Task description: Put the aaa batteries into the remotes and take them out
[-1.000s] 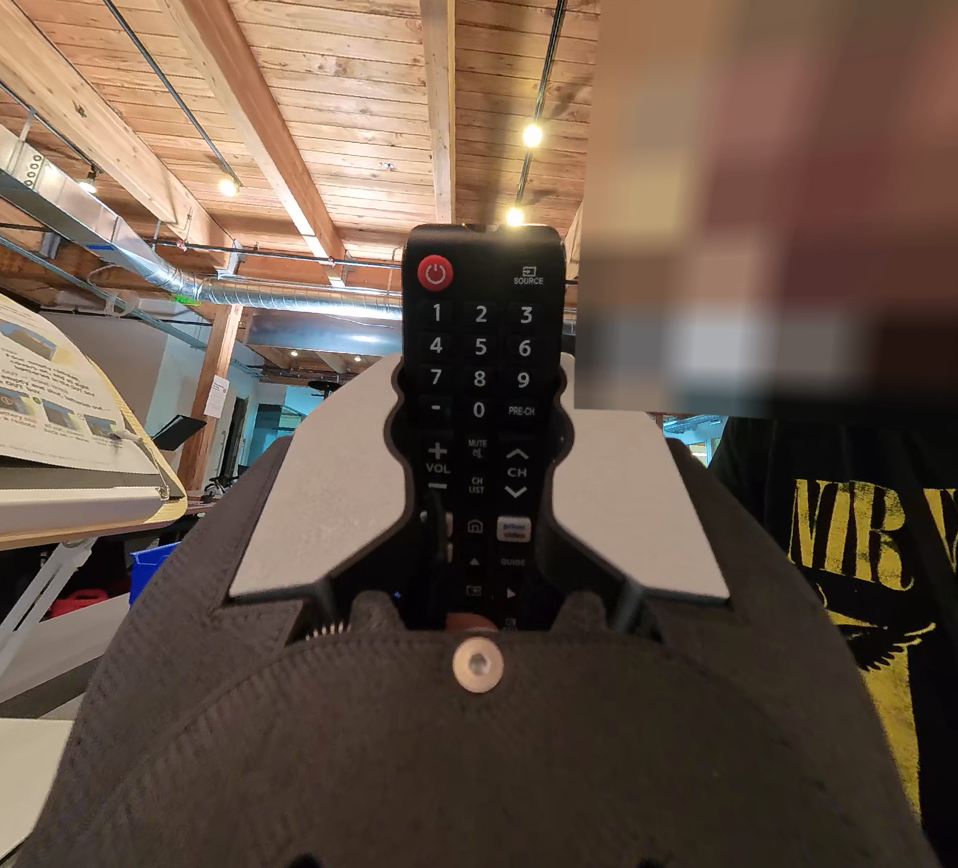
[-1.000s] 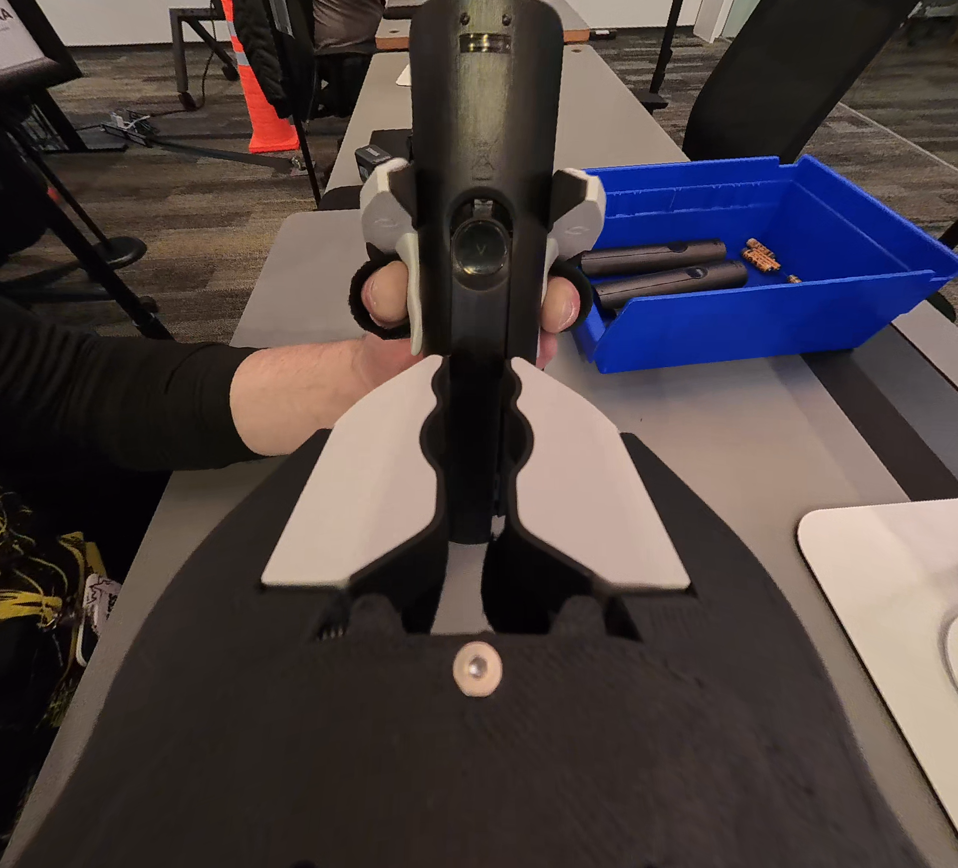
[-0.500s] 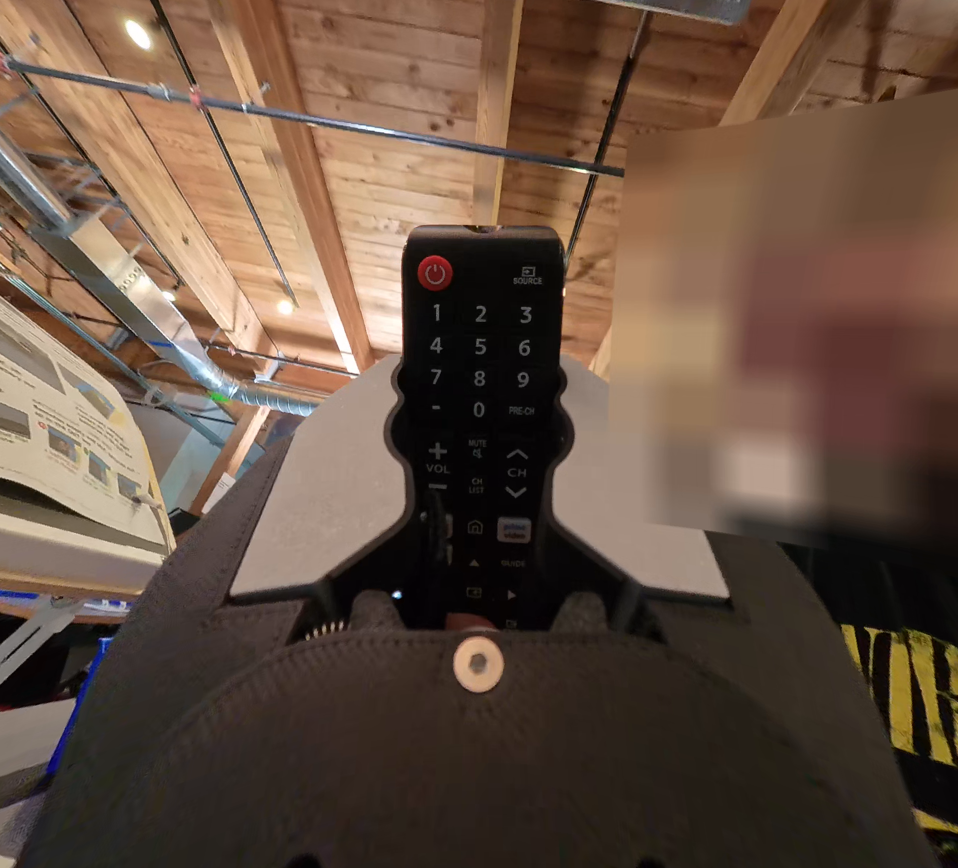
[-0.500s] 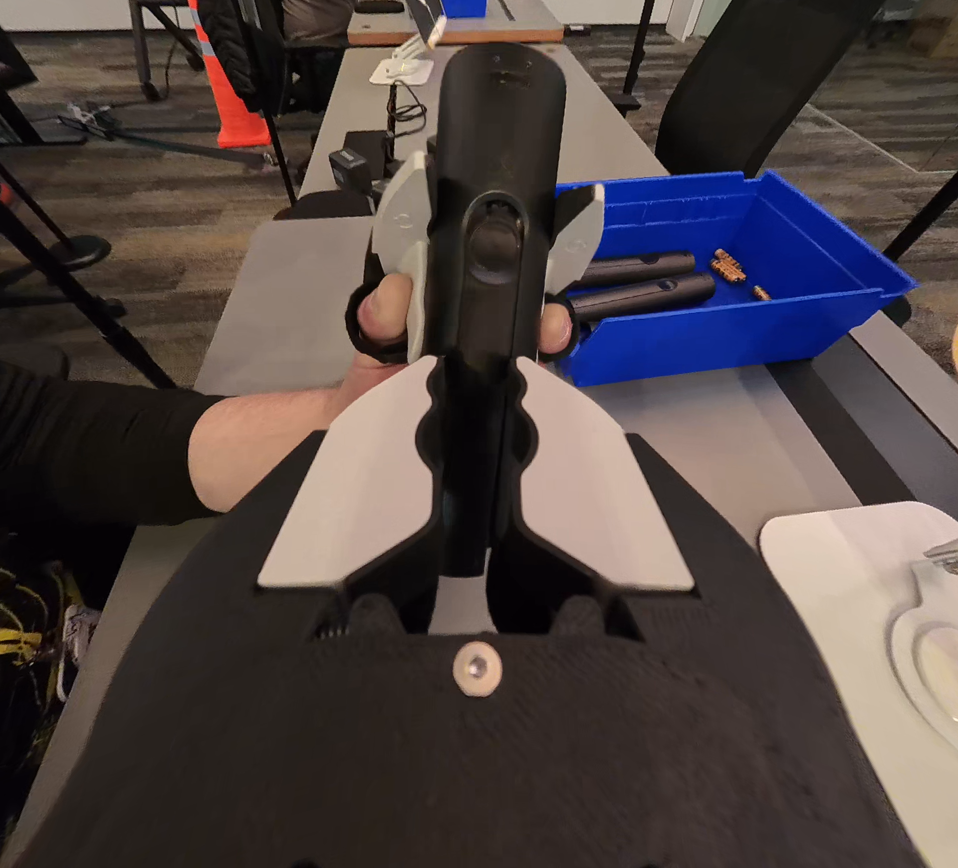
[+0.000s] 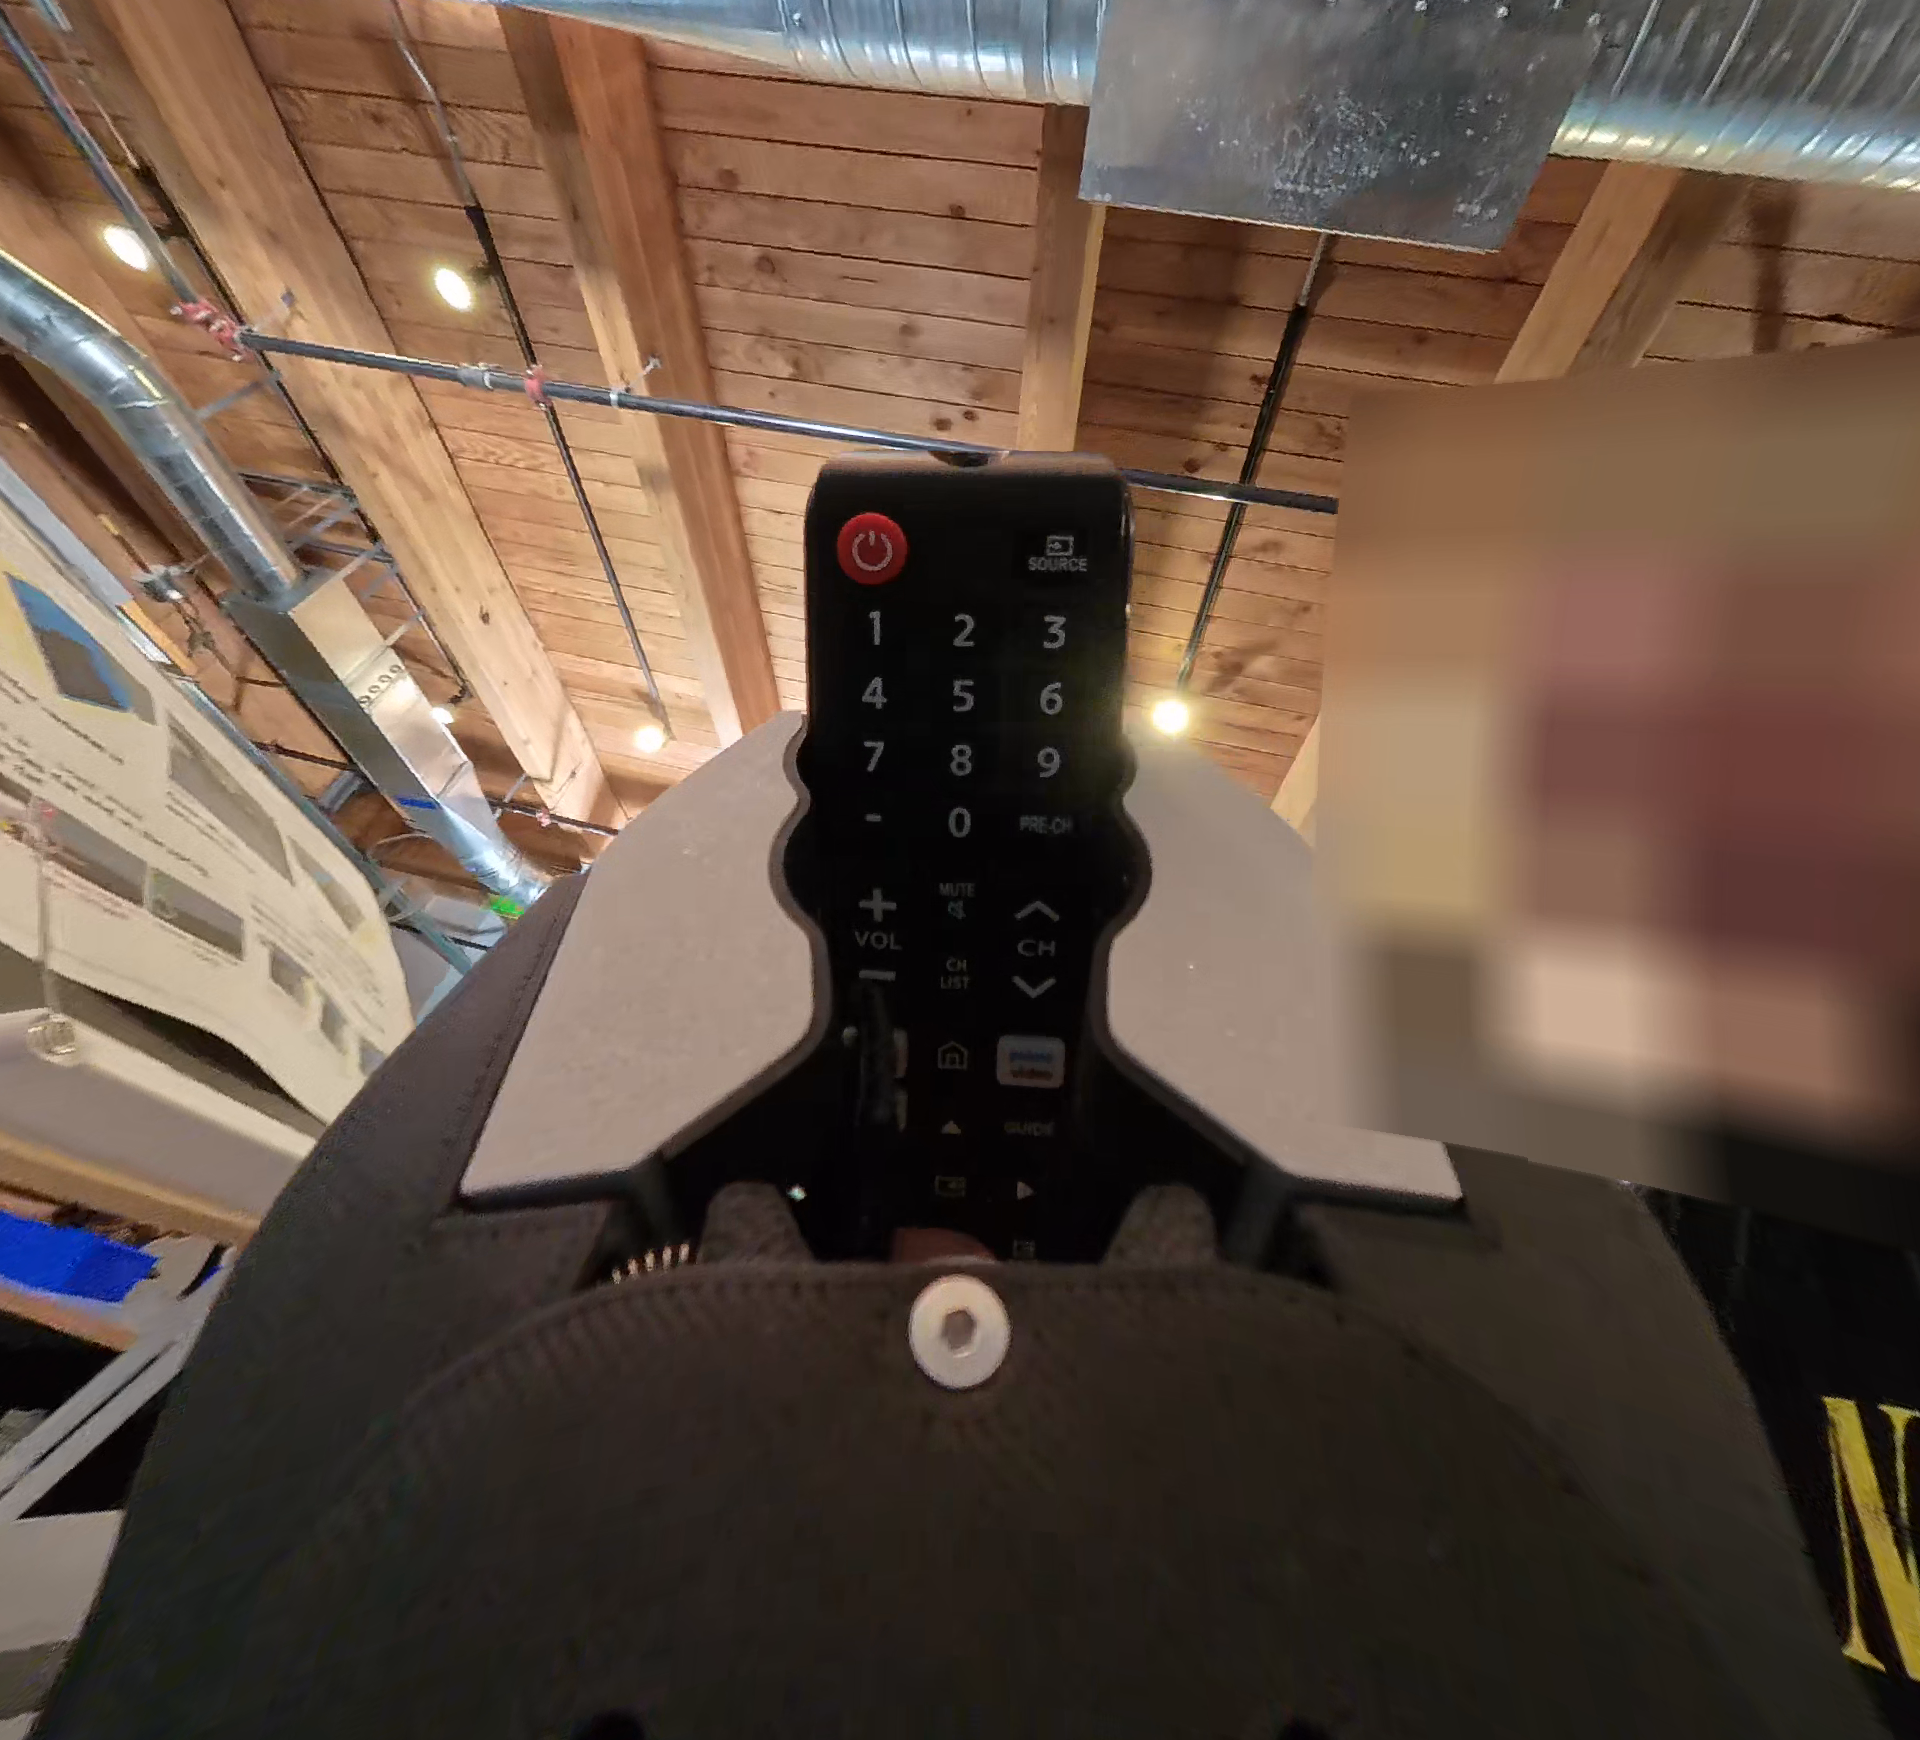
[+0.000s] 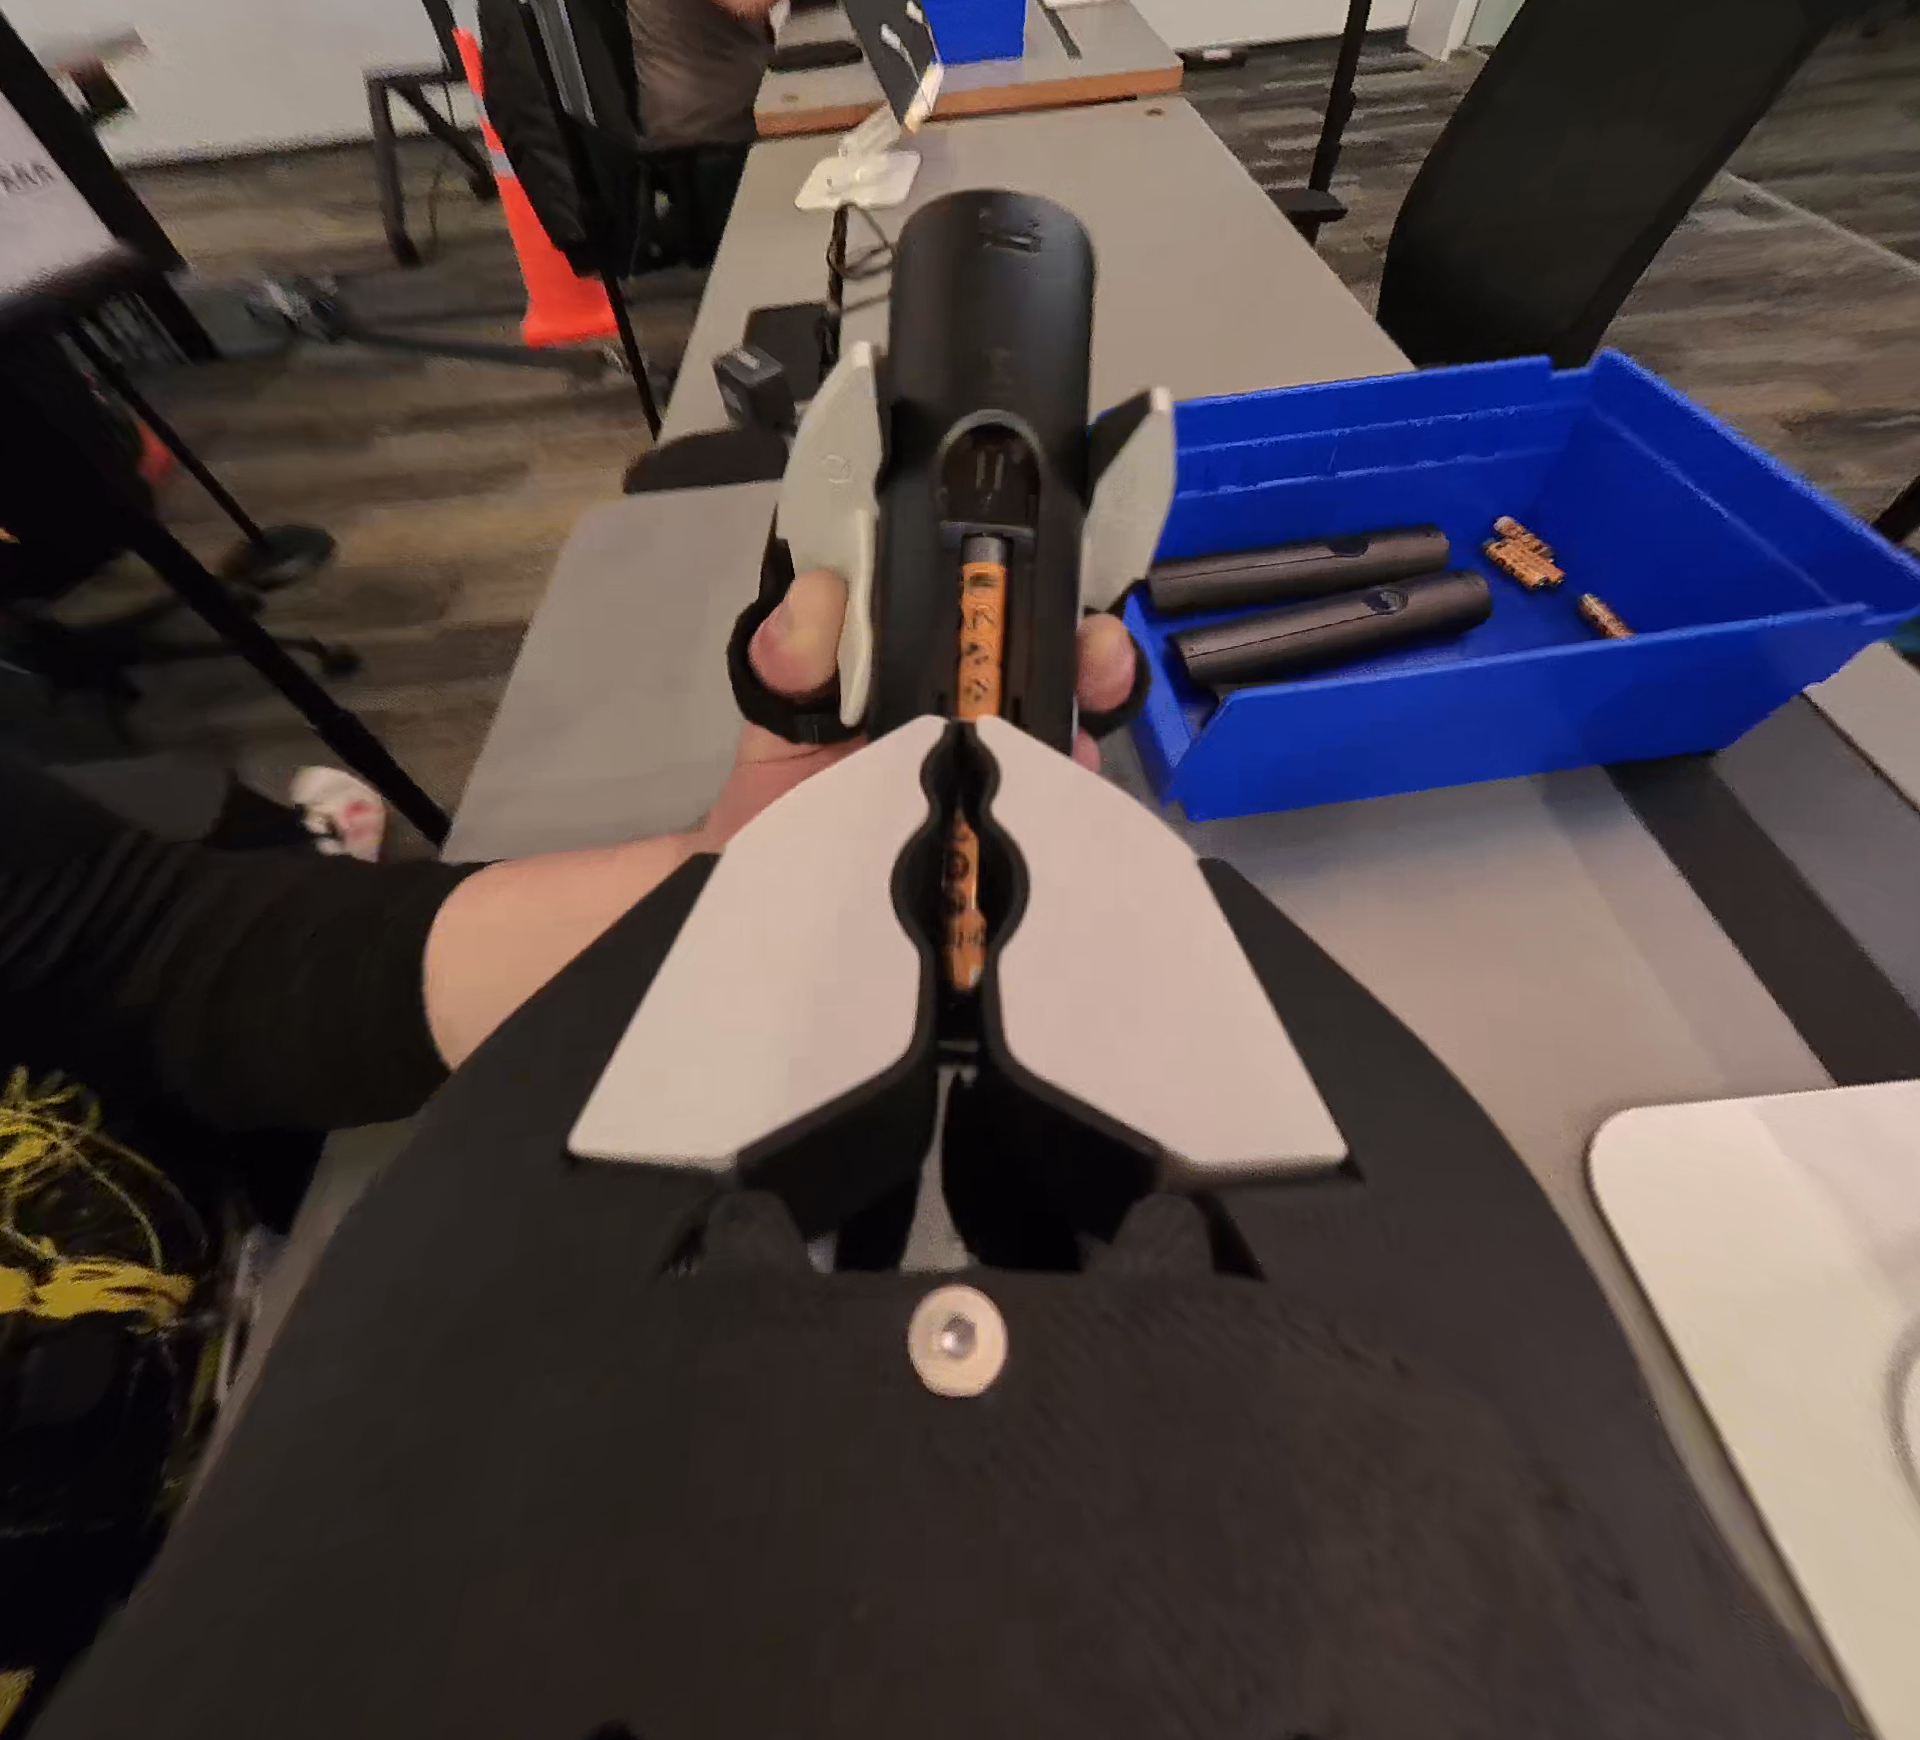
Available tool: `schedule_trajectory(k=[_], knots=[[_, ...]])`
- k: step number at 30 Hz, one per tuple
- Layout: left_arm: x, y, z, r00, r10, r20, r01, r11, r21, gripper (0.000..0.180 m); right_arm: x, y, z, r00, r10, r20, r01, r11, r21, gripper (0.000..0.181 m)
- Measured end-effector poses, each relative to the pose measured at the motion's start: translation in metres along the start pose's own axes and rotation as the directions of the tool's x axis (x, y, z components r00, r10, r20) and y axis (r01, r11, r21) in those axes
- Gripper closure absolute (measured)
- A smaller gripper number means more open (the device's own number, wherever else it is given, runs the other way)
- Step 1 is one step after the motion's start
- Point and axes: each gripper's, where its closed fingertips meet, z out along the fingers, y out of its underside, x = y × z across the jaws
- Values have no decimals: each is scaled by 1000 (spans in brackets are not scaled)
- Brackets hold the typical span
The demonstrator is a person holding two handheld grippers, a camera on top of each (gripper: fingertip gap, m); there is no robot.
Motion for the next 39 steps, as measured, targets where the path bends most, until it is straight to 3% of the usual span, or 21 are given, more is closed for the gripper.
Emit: schedule_trajectory(k=[1, 6, 11, 13, 15, 19, 23, 28, 35, 39], knots=[[-3, -1, -3, 1000, 9, 11, -9, 1000, -5, 126, 5, 1, -6, 1000, 21, -9, -21, 999, 27, 181], [-9, 0, -9, 998, 49, 43, -45, 995, -84, 125, 22, 42, -48, 986, 62, -157, -66, 998, -21, 166], [0, 0, -7, 997, 74, 15, -71, 986, -152, 126, 32, 113, -104, 929, 15, -371, -99, 973, -208, 158], [1, 1, -9, 996, 83, 23, -78, 982, -175, 126, 23, 141, -112, 936, 46, -349, -162, 937, -311, 142], [0, 2, -12, 996, 86, 32, -78, 979, -191, 126, 10, 154, -103, 960, 18, -280, -129, 915, -381, 143], [-3, 1, -17, 994, 94, 49, -82, 975, -205, 126, 10, 195, -71, 951, -274, -144, 135, 786, -604, 146], [-3, -3, -20, 993, 108, 57, -93, 973, -211, 126, 23, 232, -46, 916, -399, 42, 299, 610, -734, 146], [-1, -12, -21, 992, 117, 51, -105, 976, -192, 126, 24, 235, -31, 956, -252, 150, 285, 674, -681, 170], [0, -14, -20, 992, 116, 43, -106, 977, -184, 126, 32, 232, -24, 952, -245, 182, 302, 672, -677, 180], [3, -16, -18, 992, 122, 36, -114, 977, -181, 126, 19, 206, -22, 986, -69, 154, 144, 820, -555, 181]])
